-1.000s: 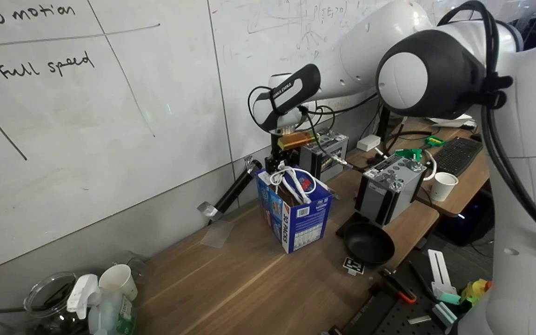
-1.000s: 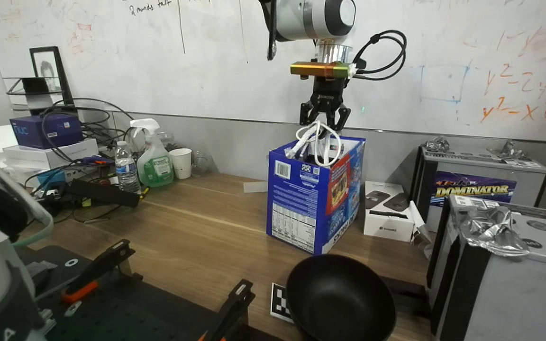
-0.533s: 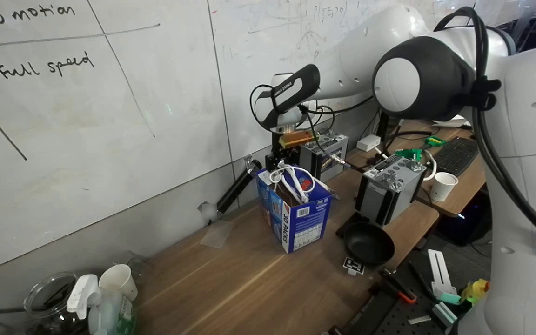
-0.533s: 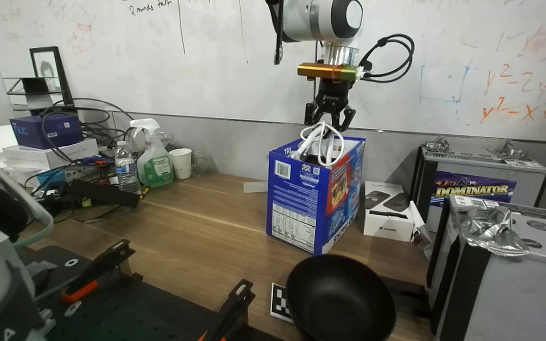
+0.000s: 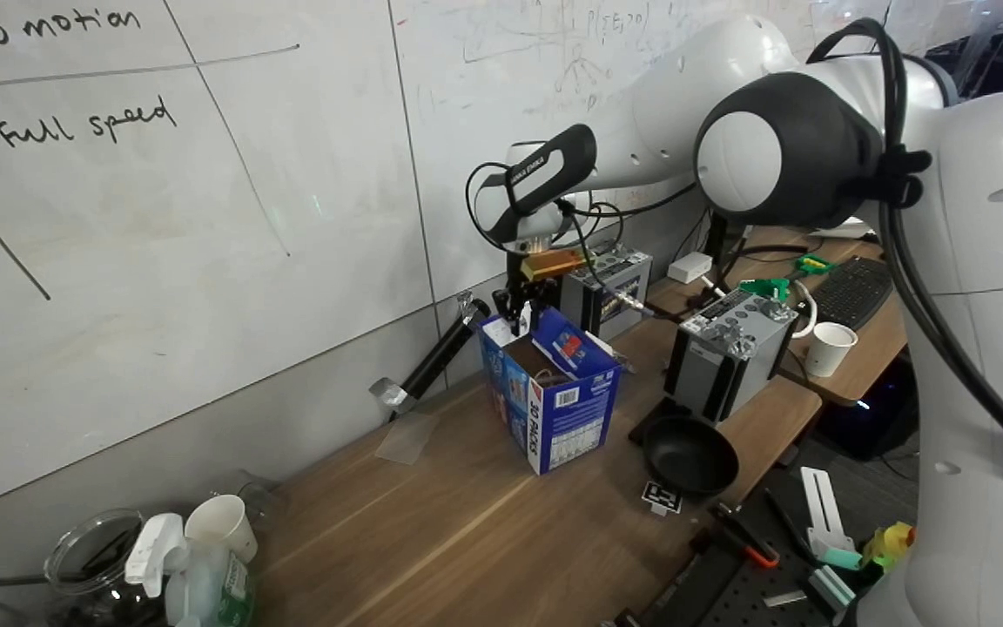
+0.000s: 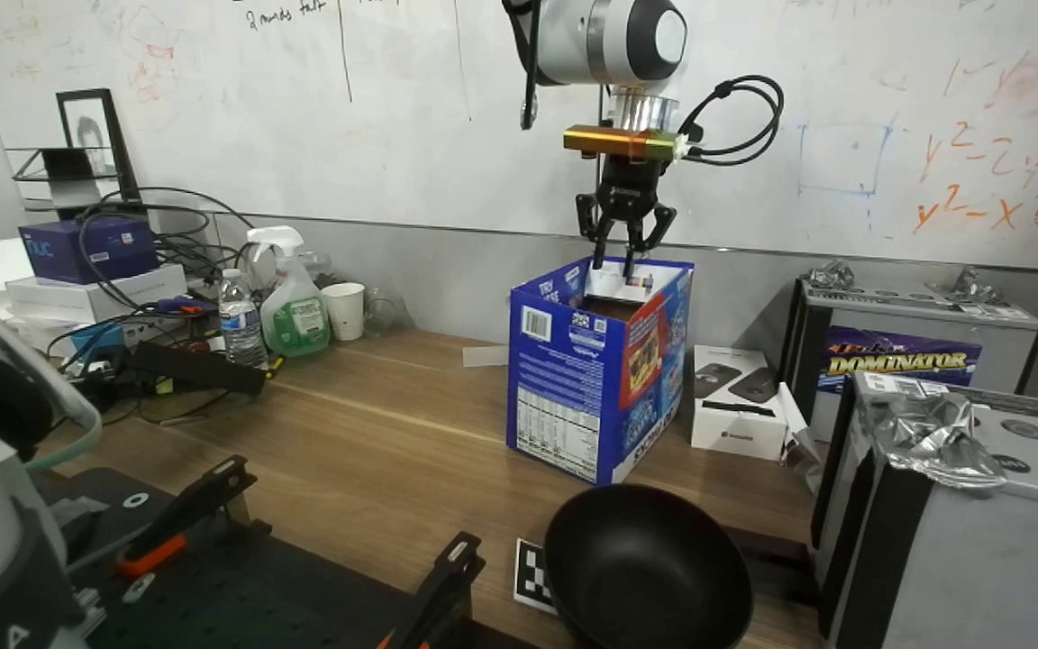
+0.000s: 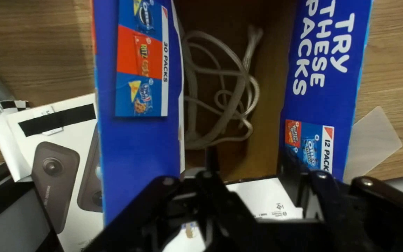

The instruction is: Put the ropes in the carton box

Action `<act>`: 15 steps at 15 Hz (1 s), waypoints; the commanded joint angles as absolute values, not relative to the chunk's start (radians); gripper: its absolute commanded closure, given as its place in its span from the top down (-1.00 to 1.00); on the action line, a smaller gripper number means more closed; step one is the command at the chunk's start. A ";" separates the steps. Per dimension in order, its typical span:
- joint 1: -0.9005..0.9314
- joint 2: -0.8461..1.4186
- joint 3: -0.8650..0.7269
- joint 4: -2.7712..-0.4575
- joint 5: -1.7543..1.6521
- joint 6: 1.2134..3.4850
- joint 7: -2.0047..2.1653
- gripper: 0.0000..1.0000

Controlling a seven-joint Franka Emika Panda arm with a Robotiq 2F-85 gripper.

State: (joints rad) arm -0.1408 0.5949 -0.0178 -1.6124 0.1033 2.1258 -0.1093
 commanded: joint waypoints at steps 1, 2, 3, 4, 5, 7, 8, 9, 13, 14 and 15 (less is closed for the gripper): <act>-0.148 0.564 -0.005 -1.629 0.122 2.099 -0.135 0.57; -0.146 0.551 -0.004 -1.642 0.120 2.090 -0.136 0.74; -0.149 0.527 0.001 -1.662 0.121 2.075 -0.153 0.87; -0.146 0.487 -0.002 -1.700 0.107 2.066 -0.167 0.98; -0.146 0.449 -0.004 -1.735 0.103 2.061 -0.180 1.00; -0.148 0.339 -0.011 -1.835 0.095 2.031 -0.213 1.00; -0.147 0.299 -0.014 -1.870 0.095 2.011 -0.221 1.00; -0.145 0.251 -0.018 -1.913 0.092 1.989 -0.232 1.00; -0.132 0.036 -0.037 -2.098 0.077 1.930 -0.263 1.00; -0.131 -0.022 -0.040 -2.155 0.076 1.942 -0.279 1.00; -0.129 -0.077 -0.044 -2.201 0.076 1.937 -0.288 1.00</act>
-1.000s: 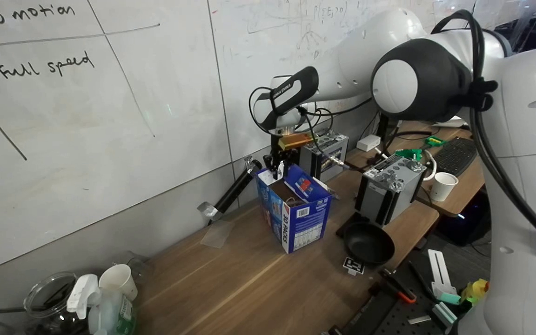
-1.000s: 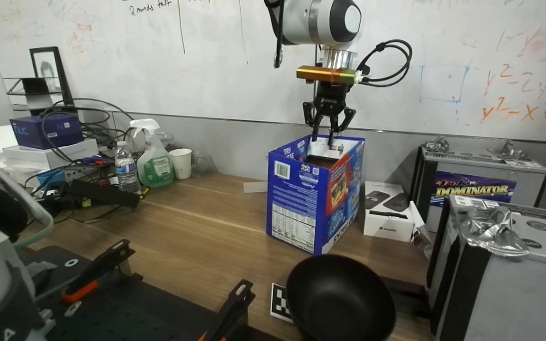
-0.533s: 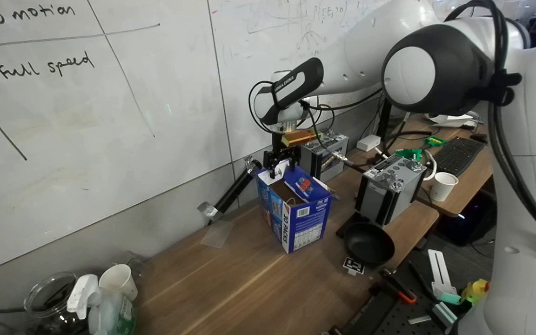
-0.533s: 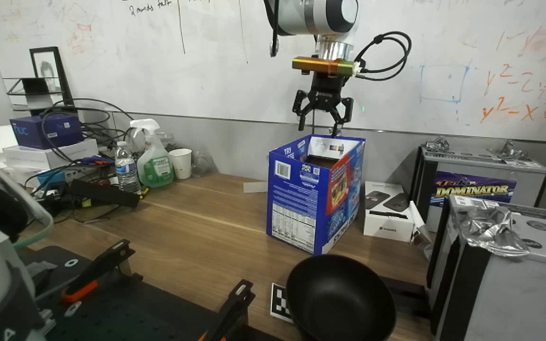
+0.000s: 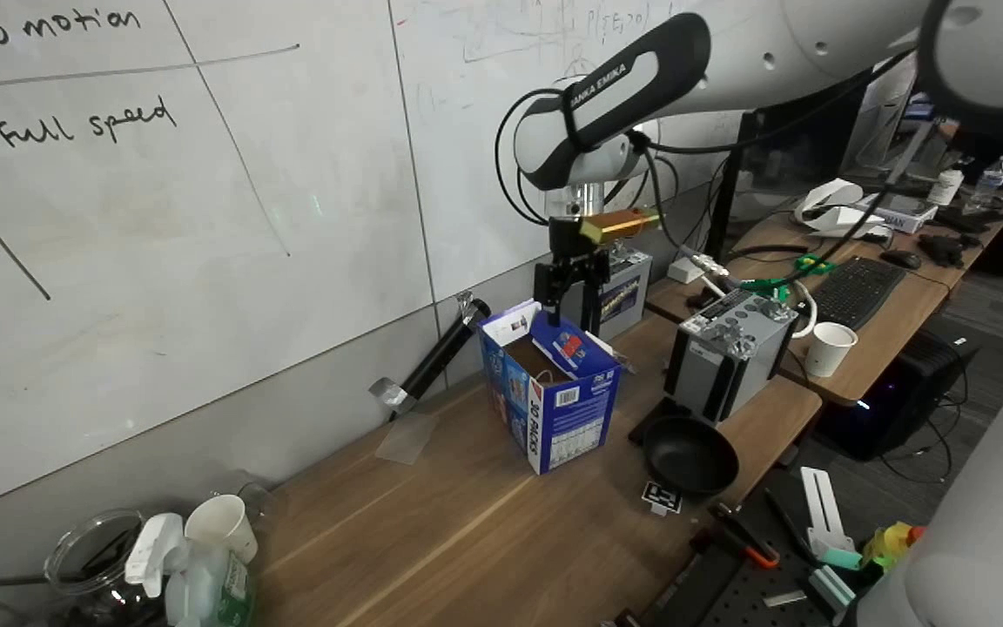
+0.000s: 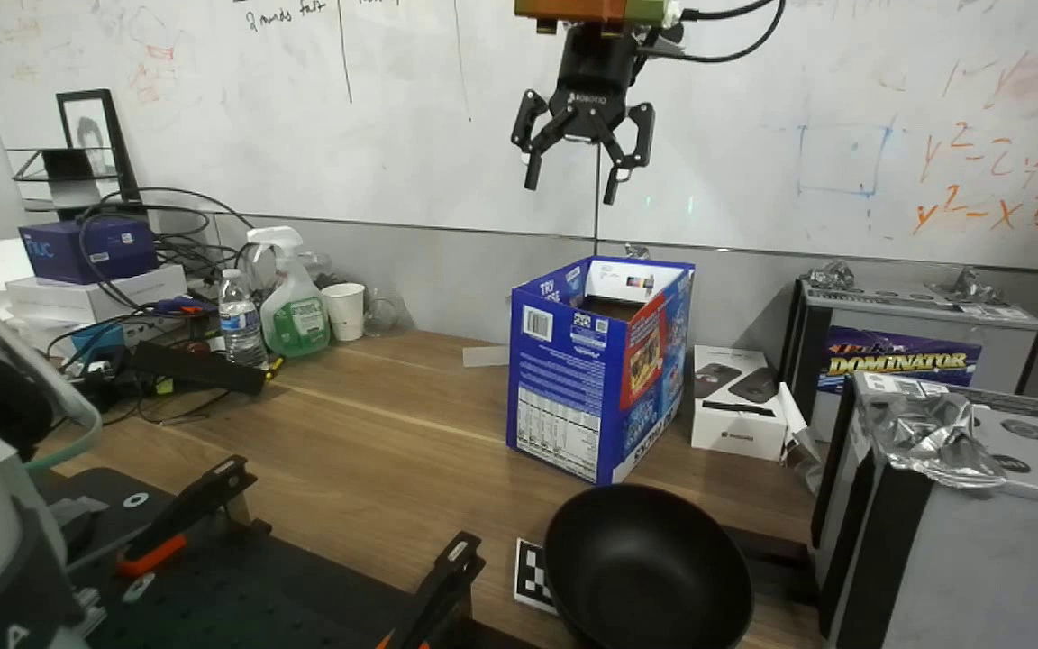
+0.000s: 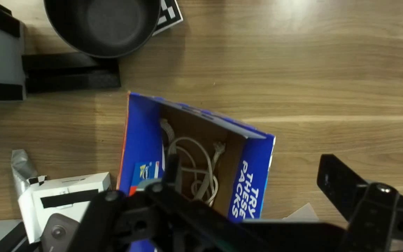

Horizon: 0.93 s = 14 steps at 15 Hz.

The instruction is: Put the ropes in the carton box

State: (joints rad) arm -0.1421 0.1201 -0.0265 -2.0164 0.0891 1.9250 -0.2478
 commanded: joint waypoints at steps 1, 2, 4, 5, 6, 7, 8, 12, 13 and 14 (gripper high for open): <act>-0.128 -0.132 -0.049 -2.252 0.082 1.942 -0.308 1.00; -0.125 -0.187 -0.054 -2.301 0.084 1.941 -0.325 1.00; -0.121 -0.297 -0.070 -2.393 0.084 1.938 -0.375 1.00; -0.118 -0.352 -0.078 -2.436 0.071 1.935 -0.386 1.00; -0.117 -0.407 -0.089 -2.477 0.062 1.936 -0.408 1.00; -0.116 -0.462 -0.099 -2.513 0.051 1.928 -0.423 1.00; -0.115 -0.517 -0.110 -2.550 0.039 1.930 -0.437 1.00; -0.115 -0.689 -0.137 -2.633 0.009 1.869 -0.398 1.00; -0.112 -0.718 -0.142 -2.646 0.011 1.854 -0.393 1.00; -0.108 -0.747 -0.146 -2.658 0.013 1.843 -0.393 1.00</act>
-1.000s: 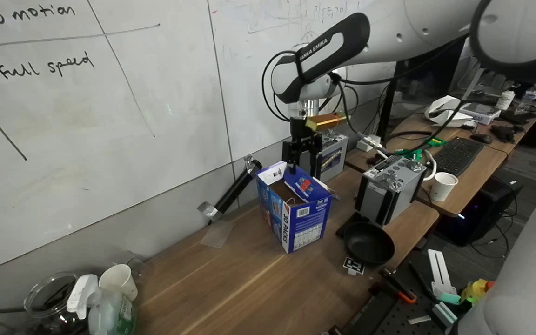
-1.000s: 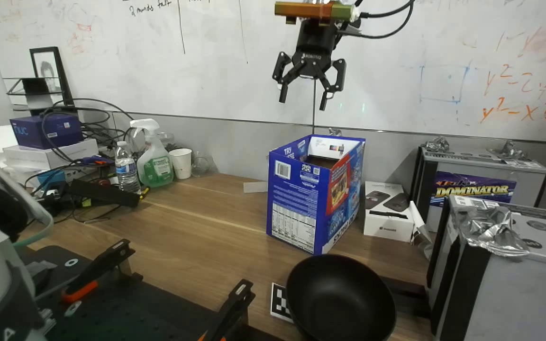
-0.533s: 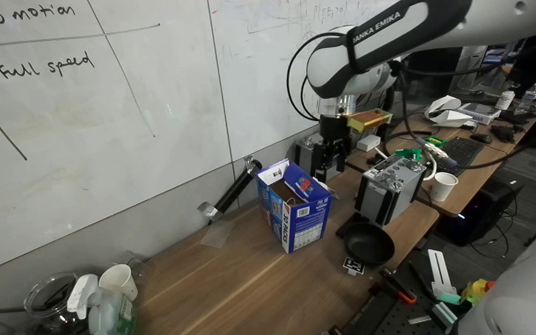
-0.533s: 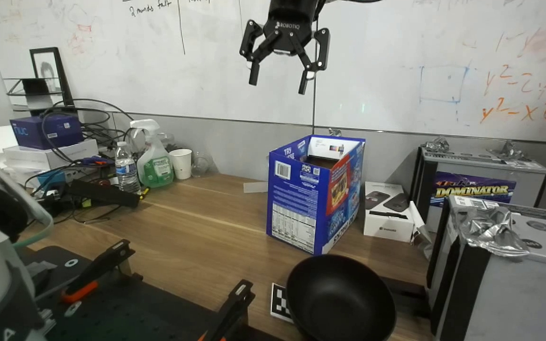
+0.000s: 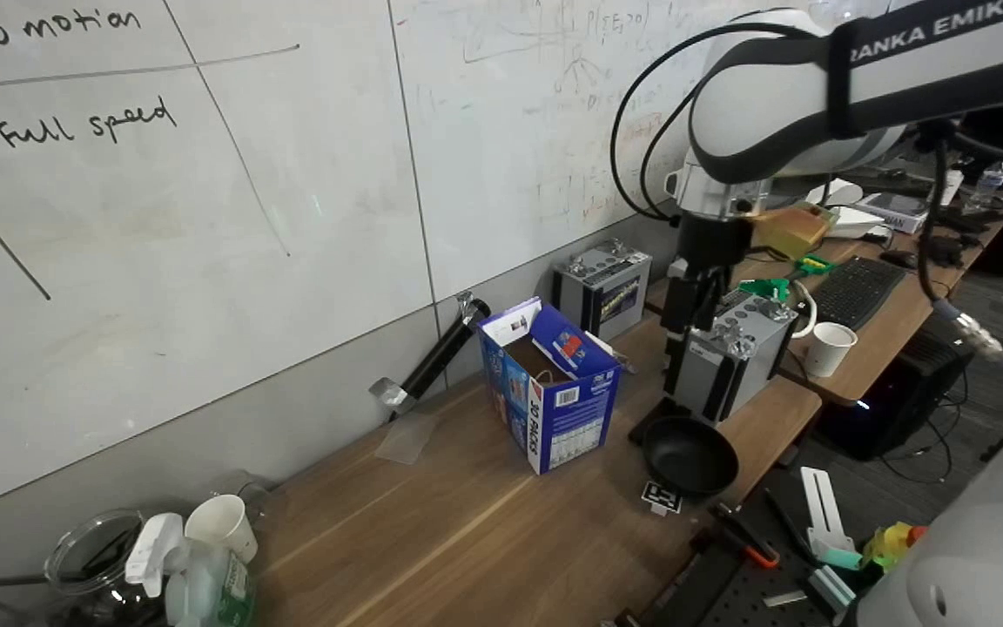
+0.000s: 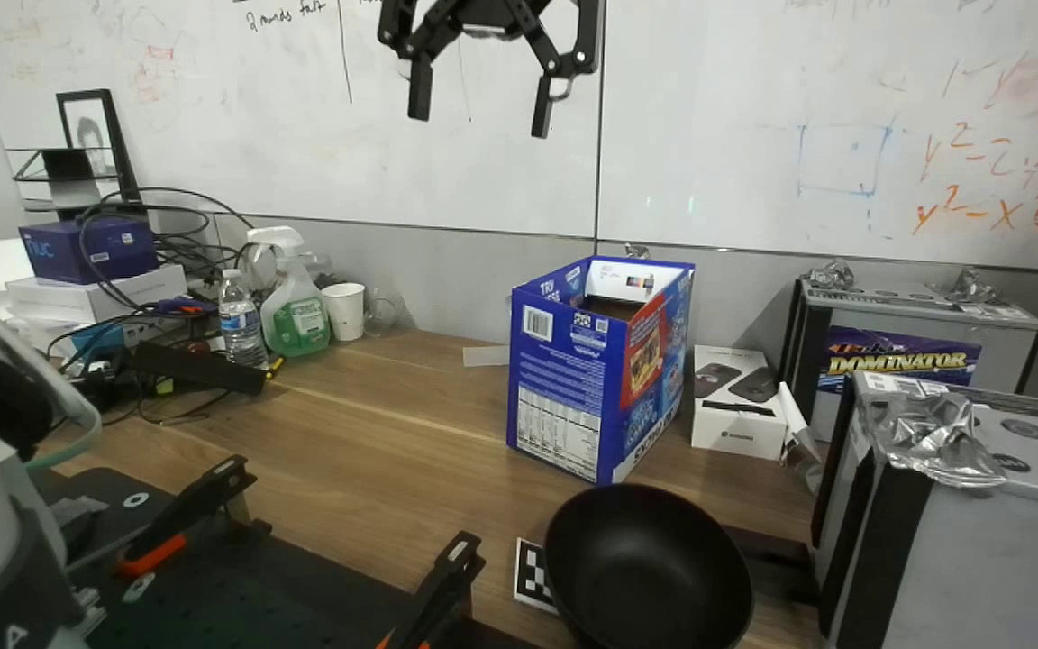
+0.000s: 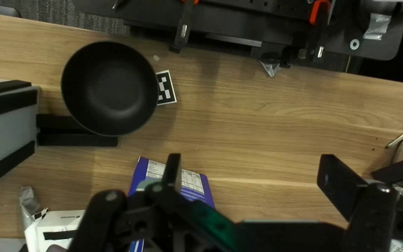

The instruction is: Put the ropes in the carton box

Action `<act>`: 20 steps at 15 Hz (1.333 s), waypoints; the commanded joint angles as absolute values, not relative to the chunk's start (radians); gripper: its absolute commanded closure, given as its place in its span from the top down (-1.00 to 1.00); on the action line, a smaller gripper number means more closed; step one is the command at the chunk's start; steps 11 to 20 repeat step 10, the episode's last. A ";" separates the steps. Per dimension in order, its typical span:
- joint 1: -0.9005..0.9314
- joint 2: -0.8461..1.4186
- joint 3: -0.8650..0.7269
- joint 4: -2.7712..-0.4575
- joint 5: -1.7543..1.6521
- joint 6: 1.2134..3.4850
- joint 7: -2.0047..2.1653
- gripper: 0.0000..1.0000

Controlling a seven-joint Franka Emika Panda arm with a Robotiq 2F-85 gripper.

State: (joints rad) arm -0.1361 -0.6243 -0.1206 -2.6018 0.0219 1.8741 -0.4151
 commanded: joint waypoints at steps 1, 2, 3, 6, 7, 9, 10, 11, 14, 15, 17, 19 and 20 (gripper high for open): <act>-0.107 -0.770 -0.147 -2.666 0.012 1.833 -0.389 1.00; -0.106 -0.789 -0.150 -2.671 0.011 1.821 -0.389 1.00; -0.104 -0.807 -0.149 -2.679 0.010 1.814 -0.384 1.00; -0.097 -0.779 -0.158 -2.668 0.003 1.815 -0.386 1.00; -0.097 -0.792 -0.158 -2.675 0.002 1.811 -0.383 1.00; -0.097 -0.808 -0.158 -2.684 0.002 1.809 -0.380 1.00; -0.097 -0.810 -0.158 -2.685 0.002 1.809 -0.379 1.00; -0.097 -0.810 -0.158 -2.685 0.002 1.809 -0.379 1.00; -0.097 -0.810 -0.158 -2.685 0.002 1.809 -0.379 1.00; -0.097 -0.810 -0.158 -2.685 0.002 1.809 -0.379 1.00; -0.097 -0.810 -0.158 -2.685 0.002 1.809 -0.379 1.00; -0.097 -0.810 -0.158 -2.685 0.002 1.809 -0.379 1.00; -0.097 -0.810 -0.158 -2.685 0.002 1.809 -0.379 1.00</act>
